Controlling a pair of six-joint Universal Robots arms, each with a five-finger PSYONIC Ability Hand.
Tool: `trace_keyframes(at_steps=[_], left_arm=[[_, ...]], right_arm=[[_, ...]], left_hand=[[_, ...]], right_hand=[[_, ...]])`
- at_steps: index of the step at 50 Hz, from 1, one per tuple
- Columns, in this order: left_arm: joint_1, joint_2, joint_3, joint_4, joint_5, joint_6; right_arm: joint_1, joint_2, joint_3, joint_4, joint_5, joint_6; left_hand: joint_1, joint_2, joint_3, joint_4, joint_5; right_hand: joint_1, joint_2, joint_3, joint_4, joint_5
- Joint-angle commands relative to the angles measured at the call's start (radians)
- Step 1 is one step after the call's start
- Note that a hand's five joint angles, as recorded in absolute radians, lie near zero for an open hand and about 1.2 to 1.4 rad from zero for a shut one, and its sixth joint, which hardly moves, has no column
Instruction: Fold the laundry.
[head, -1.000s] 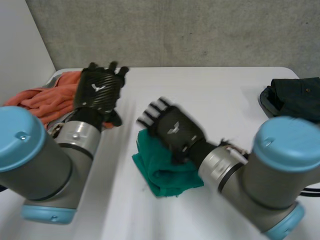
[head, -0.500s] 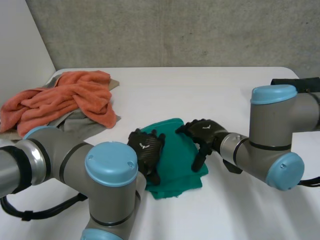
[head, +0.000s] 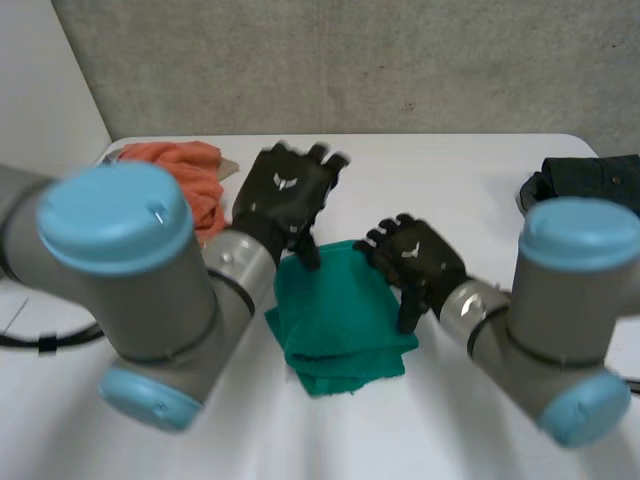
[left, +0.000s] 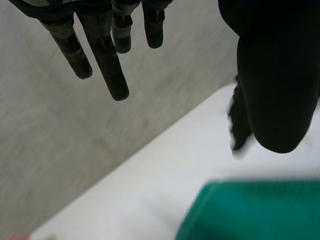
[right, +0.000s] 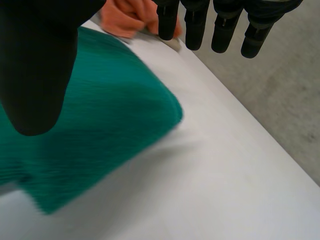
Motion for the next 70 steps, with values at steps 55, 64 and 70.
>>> trace_keyframes(at_steps=[55,64,70], left_arm=[[0.090,-0.027,0.222,-0.222,0.416,-0.004],[0.124,0.035,0.236,-0.177,0.397,-0.007],[0.119,0.058,0.241,-0.139,0.379,-0.021]], right_arm=[[0.015,0.225,-0.152,-0.461,-0.005,-0.012],[-0.169,0.198,-0.308,-0.468,-0.008,0.022],[-0.350,0.208,-0.456,-0.523,-0.011,0.157]], left_hand=[[-0.011,-0.018,-0.406,-0.024,-0.040],[-0.011,-0.018,-0.406,-0.024,-0.040],[-0.011,-0.018,-0.406,-0.024,-0.040]], right_hand=[[1.173,1.185,1.190,1.190,1.179],[1.173,1.185,1.190,1.190,1.179],[1.173,1.185,1.190,1.190,1.179]])
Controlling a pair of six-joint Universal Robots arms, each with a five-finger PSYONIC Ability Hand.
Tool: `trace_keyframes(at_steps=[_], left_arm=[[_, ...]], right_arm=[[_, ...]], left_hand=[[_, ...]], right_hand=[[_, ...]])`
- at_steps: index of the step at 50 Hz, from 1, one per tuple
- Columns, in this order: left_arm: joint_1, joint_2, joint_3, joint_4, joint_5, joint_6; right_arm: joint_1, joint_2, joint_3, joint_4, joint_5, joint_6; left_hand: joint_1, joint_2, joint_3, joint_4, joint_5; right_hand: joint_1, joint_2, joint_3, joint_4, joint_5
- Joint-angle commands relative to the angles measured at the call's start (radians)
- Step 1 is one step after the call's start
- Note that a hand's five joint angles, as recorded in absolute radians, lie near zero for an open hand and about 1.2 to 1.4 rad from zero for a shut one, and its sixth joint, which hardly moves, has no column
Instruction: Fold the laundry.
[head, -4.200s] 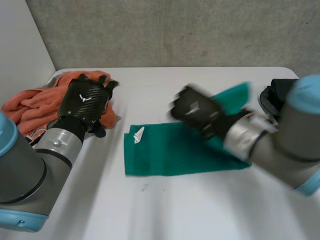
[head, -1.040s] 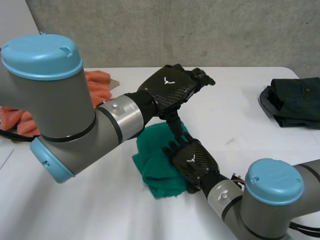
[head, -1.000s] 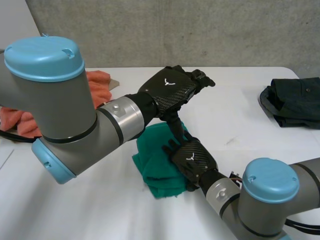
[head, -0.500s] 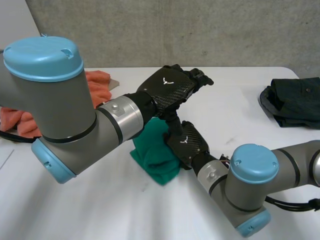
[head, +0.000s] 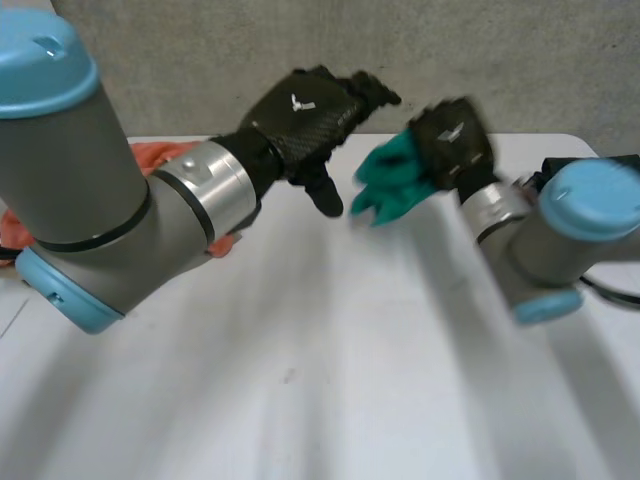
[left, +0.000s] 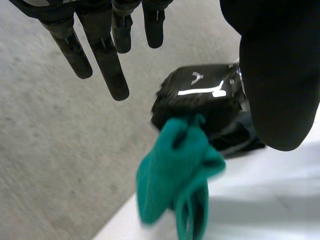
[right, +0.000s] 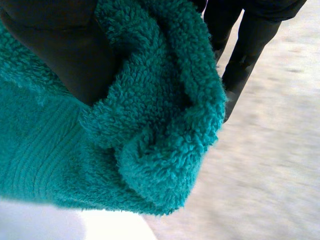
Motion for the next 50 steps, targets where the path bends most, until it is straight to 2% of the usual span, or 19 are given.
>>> trace_keyframes(at_steps=[1,7,10,15,18,22,24,28,29,33,34,36,37,38,43,47,50], left_arm=[[0.001,0.029,0.006,0.042,-0.019,-0.018],[-0.002,0.037,0.003,0.044,-0.019,-0.040],[-0.003,0.037,0.000,0.044,-0.019,-0.041],[-0.008,0.031,-0.013,0.044,-0.019,-0.043],[-0.009,0.028,-0.021,0.042,-0.021,-0.043],[-0.017,0.028,-0.037,0.042,-0.021,-0.043],[-0.025,0.028,-0.043,0.042,-0.021,-0.043],[-0.035,0.029,-0.043,0.041,-0.021,-0.043],[-0.041,0.031,-0.043,0.041,-0.021,-0.043],[-0.052,0.036,-0.046,0.037,-0.019,-0.046],[-0.057,0.036,-0.046,0.037,-0.018,-0.046],[-0.066,0.034,-0.046,0.036,-0.016,-0.046],[-0.074,0.034,-0.049,0.034,-0.015,-0.044],[-0.078,0.034,-0.053,0.034,-0.013,-0.044],[-0.104,0.032,-0.078,0.036,-0.007,-0.040],[-0.117,0.034,-0.089,0.036,-0.005,-0.038],[-0.127,0.037,-0.090,0.036,-0.005,-0.038]], right_arm=[[-0.208,0.014,-0.161,-0.063,-0.005,0.142],[-0.388,0.115,-0.296,-0.106,-0.052,0.196],[-0.434,0.184,-0.353,-0.106,-0.106,0.197],[-0.534,0.388,-0.491,-0.106,-0.230,0.199],[-0.570,0.496,-0.549,-0.095,-0.259,0.197],[-0.615,0.566,-0.553,-0.081,-0.279,0.187],[-0.638,0.566,-0.528,-0.063,-0.290,0.186],[-0.676,0.535,-0.427,-0.031,-0.365,0.174],[-0.676,0.500,-0.386,-0.028,-0.400,0.170],[-0.689,0.390,-0.274,-0.032,-0.453,0.166],[-0.695,0.370,-0.257,-0.032,-0.451,0.166],[-0.707,0.334,-0.231,-0.032,-0.445,0.166],[-0.713,0.304,-0.208,-0.020,-0.436,0.166],[-0.713,0.290,-0.197,-0.015,-0.428,0.166],[-0.716,0.221,-0.146,0.038,-0.364,0.165],[-0.730,0.147,-0.135,0.167,-0.277,0.127],[-0.747,0.092,-0.145,0.291,-0.214,0.030]], left_hand=[[-0.011,-0.018,-0.406,-0.024,-0.040],[-0.011,-0.018,-0.406,-0.024,-0.040],[-0.011,-0.018,-0.406,-0.024,-0.040],[-0.011,-0.018,-0.406,-0.024,-0.040],[-0.011,-0.018,-0.406,-0.024,-0.040],[-0.011,-0.018,-0.406,-0.024,-0.040],[-0.011,-0.018,-0.406,-0.024,-0.040],[-0.011,-0.018,-0.406,-0.024,-0.040],[-0.011,-0.018,-0.406,-0.024,-0.040],[-0.011,-0.018,-0.406,-0.024,-0.040],[-0.011,-0.018,-0.406,-0.024,-0.040],[-0.011,-0.018,-0.406,-0.024,-0.040],[-0.011,-0.018,-0.406,-0.024,-0.040],[-0.011,-0.018,-0.406,-0.024,-0.040],[-0.014,-0.021,-0.409,-0.027,-0.043],[-0.017,-0.024,-0.412,-0.030,-0.046],[-0.014,-0.021,-0.409,-0.027,-0.043]], right_hand=[[0.378,0.275,0.244,0.200,0.308],[0.378,0.275,0.244,0.200,0.308],[0.378,0.275,0.244,0.200,0.308],[0.378,0.275,0.244,0.200,0.308],[0.378,0.275,0.244,0.200,0.308],[0.378,0.275,0.244,0.200,0.308],[0.378,0.275,0.244,0.200,0.308],[0.378,0.275,0.244,0.200,0.308],[0.378,0.275,0.244,0.200,0.308],[0.378,0.275,0.244,0.200,0.308],[0.257,0.153,0.122,0.079,0.187],[-0.226,-0.329,-0.360,-0.404,-0.296],[-0.688,-0.791,-0.822,-0.866,-0.758],[-0.835,-0.938,-0.969,-1.013,-0.905],[-0.844,-0.947,-0.978,-1.022,-0.914],[-0.844,-0.947,-0.978,-1.022,-0.914],[-0.844,-0.947,-0.978,-1.022,-0.914]])
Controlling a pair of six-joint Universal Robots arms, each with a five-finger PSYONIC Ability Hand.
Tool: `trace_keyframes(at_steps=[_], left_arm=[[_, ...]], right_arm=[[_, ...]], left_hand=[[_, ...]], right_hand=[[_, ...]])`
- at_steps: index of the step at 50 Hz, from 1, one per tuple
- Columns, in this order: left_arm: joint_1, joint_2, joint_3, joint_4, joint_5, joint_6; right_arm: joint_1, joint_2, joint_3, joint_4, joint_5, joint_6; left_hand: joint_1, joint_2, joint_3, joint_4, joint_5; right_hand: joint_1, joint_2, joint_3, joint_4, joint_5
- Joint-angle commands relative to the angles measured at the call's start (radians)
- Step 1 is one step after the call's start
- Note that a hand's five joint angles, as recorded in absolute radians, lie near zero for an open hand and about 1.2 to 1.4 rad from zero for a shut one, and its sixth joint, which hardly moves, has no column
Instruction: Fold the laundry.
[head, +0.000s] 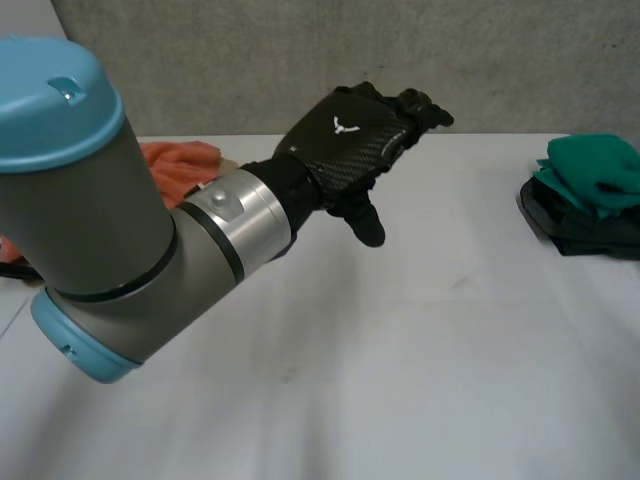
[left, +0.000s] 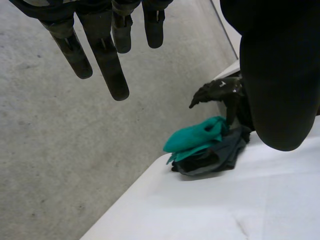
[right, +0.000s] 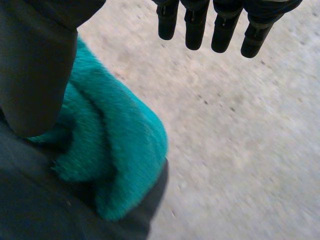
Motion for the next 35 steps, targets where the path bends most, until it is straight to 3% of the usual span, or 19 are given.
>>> trace_keyframes(at_steps=[1,6,9,13,17,21,22,25,26,32,35], left_arm=[[-0.023,0.003,-0.012,0.001,0.001,0.002],[-0.027,0.006,-0.010,0.001,0.001,0.003],[-0.026,0.012,-0.004,0.007,0.000,0.003],[-0.020,0.026,0.014,0.011,-0.008,0.005],[-0.006,0.038,0.057,0.028,-0.040,0.003],[0.097,0.041,0.102,0.033,-0.190,0.015],[0.171,0.035,0.119,0.033,-0.256,0.028],[0.282,0.009,0.140,0.031,-0.327,0.080],[0.349,-0.033,0.151,0.031,-0.342,0.150],[0.488,-0.227,0.192,0.051,-0.329,0.420],[0.546,-0.414,0.252,0.091,-0.265,0.558]], right_arm=[[-0.026,-0.111,-0.011,0.230,0.145,-0.152],[-0.017,-0.204,-0.047,0.275,0.332,-0.381],[0.017,-0.240,-0.051,0.231,0.374,-0.418],[0.179,-0.284,-0.025,0.081,0.339,-0.377],[0.296,-0.362,0.069,-0.012,0.230,-0.308],[0.368,-0.459,0.211,-0.018,0.087,-0.252],[0.403,-0.480,0.269,-0.015,0.054,-0.251],[0.472,-0.499,0.375,-0.012,0.024,-0.251],[0.484,-0.499,0.399,-0.010,0.026,-0.252],[0.511,-0.504,0.512,0.008,0.052,-0.257],[0.503,-0.500,0.560,0.037,0.055,-0.289]], left_hand=[[-0.017,-0.024,-0.412,-0.030,-0.046],[-0.017,-0.024,-0.412,-0.030,-0.046],[-0.017,-0.024,-0.412,-0.030,-0.046],[-0.017,-0.024,-0.412,-0.030,-0.046],[-0.008,-0.015,-0.403,-0.021,-0.037],[0.001,-0.006,-0.394,-0.012,-0.028],[0.004,-0.003,-0.391,-0.009,-0.025],[0.001,-0.006,-0.394,-0.012,-0.028],[0.001,-0.006,-0.394,-0.012,-0.028],[-0.002,-0.009,-0.397,-0.015,-0.031],[-0.008,-0.015,-0.403,-0.021,-0.037]], right_hand=[[-0.049,-0.036,-0.033,-0.031,-0.043],[-0.049,-0.036,-0.033,-0.031,-0.043],[-0.049,-0.036,-0.033,-0.031,-0.043],[-0.049,-0.036,-0.033,-0.031,-0.043],[-0.049,-0.036,-0.033,-0.031,-0.043],[-0.049,-0.036,-0.033,-0.031,-0.043],[-0.049,-0.036,-0.033,-0.031,-0.043],[-0.049,-0.036,-0.033,-0.031,-0.043],[-0.049,-0.036,-0.033,-0.031,-0.043],[-0.049,-0.036,-0.033,-0.031,-0.043],[-0.049,-0.036,-0.033,-0.031,-0.043]])
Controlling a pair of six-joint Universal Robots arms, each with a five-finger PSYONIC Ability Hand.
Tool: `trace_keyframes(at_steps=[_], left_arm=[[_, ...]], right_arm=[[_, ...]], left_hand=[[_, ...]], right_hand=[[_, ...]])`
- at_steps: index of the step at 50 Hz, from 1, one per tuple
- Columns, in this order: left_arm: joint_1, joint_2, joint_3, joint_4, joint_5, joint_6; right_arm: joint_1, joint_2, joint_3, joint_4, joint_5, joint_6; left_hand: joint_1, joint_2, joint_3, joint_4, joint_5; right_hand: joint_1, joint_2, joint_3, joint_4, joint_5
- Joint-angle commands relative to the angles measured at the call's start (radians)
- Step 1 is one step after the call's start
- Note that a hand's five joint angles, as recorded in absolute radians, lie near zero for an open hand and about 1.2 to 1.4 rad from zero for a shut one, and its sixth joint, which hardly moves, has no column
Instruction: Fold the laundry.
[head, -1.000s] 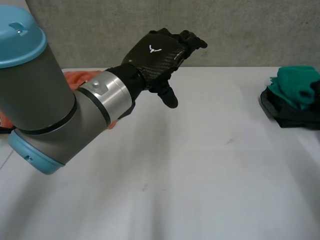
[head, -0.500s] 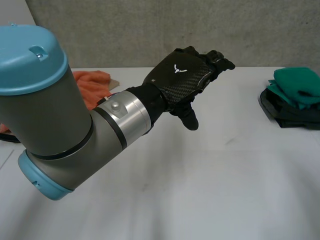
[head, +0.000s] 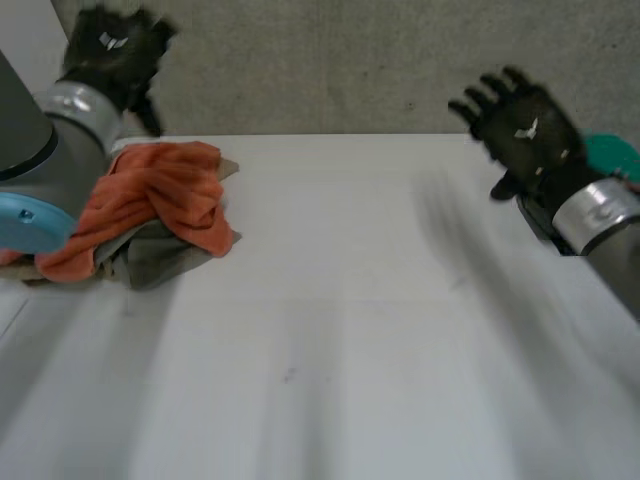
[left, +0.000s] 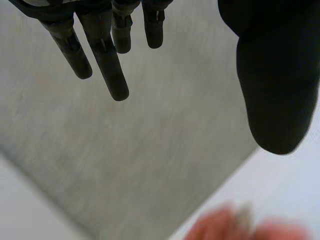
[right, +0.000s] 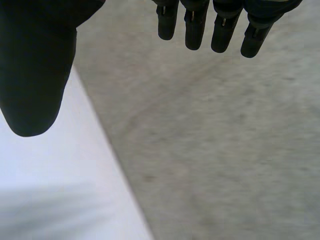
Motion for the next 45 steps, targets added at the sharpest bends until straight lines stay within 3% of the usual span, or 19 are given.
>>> trace_keyframes(at_steps=[1,5,8,9,10,11,13,16,23,32,38,45], left_arm=[[0.132,-0.323,0.092,0.052,0.103,0.292],[0.181,-0.444,0.149,0.058,0.217,0.304],[0.193,-0.507,0.200,0.069,0.252,0.292],[0.193,-0.521,0.212,0.075,0.252,0.283],[0.190,-0.538,0.227,0.098,0.254,0.256],[0.189,-0.539,0.230,0.112,0.252,0.237],[0.186,-0.539,0.230,0.144,0.252,0.202],[0.164,-0.523,0.214,0.224,0.238,0.127],[0.095,-0.242,0.059,0.351,0.202,0.007],[-0.153,0.039,-0.068,0.365,0.203,-0.191],[-0.268,0.037,-0.145,0.321,0.194,-0.259],[-0.442,-0.169,-0.178,0.229,0.180,-0.230]], right_arm=[[-0.003,0.007,0.103,0.046,0.025,-0.048],[-0.003,0.007,0.137,0.065,0.025,-0.094],[-0.004,0.007,0.158,0.068,0.028,-0.120],[-0.006,0.009,0.163,0.066,0.028,-0.123],[-0.009,0.009,0.172,0.066,0.029,-0.125],[-0.012,0.009,0.178,0.066,0.029,-0.125],[-0.030,0.007,0.193,0.066,0.029,-0.125],[-0.044,0.007,0.209,0.066,0.029,-0.126],[-0.047,0.000,0.210,0.066,0.037,-0.126],[-0.046,-0.043,0.204,0.068,0.098,-0.116],[-0.047,-0.089,0.210,0.091,0.112,-0.108],[-0.063,-0.108,0.203,0.152,0.112,-0.106]], left_hand=[[-0.008,-0.015,-0.403,-0.021,-0.037],[0.001,-0.006,-0.394,-0.012,-0.028],[0.199,0.192,-0.196,0.187,0.170],[0.328,0.321,-0.067,0.316,0.299],[0.722,0.715,0.327,0.709,0.693],[0.941,0.934,0.546,0.928,0.912],[1.200,1.193,0.805,1.187,1.171],[1.201,1.194,0.806,1.188,1.172],[1.201,1.194,0.806,1.188,1.172],[1.201,1.194,0.806,1.188,1.172],[1.201,1.194,0.806,1.188,1.172],[1.201,1.194,0.806,1.188,1.172]], right_hand=[[-0.049,-0.036,-0.033,-0.031,-0.042],[-0.049,-0.036,-0.033,-0.031,-0.042],[-0.049,-0.036,-0.033,-0.031,-0.042],[-0.049,-0.036,-0.033,-0.031,-0.042],[-0.049,-0.036,-0.033,-0.031,-0.042],[-0.049,-0.036,-0.033,-0.031,-0.042],[-0.049,-0.036,-0.033,-0.031,-0.042],[-0.049,-0.036,-0.033,-0.031,-0.042],[-0.049,-0.036,-0.033,-0.031,-0.042],[-0.049,-0.036,-0.033,-0.031,-0.042],[-0.049,-0.036,-0.033,-0.031,-0.042],[-0.049,-0.036,-0.033,-0.031,-0.042]])
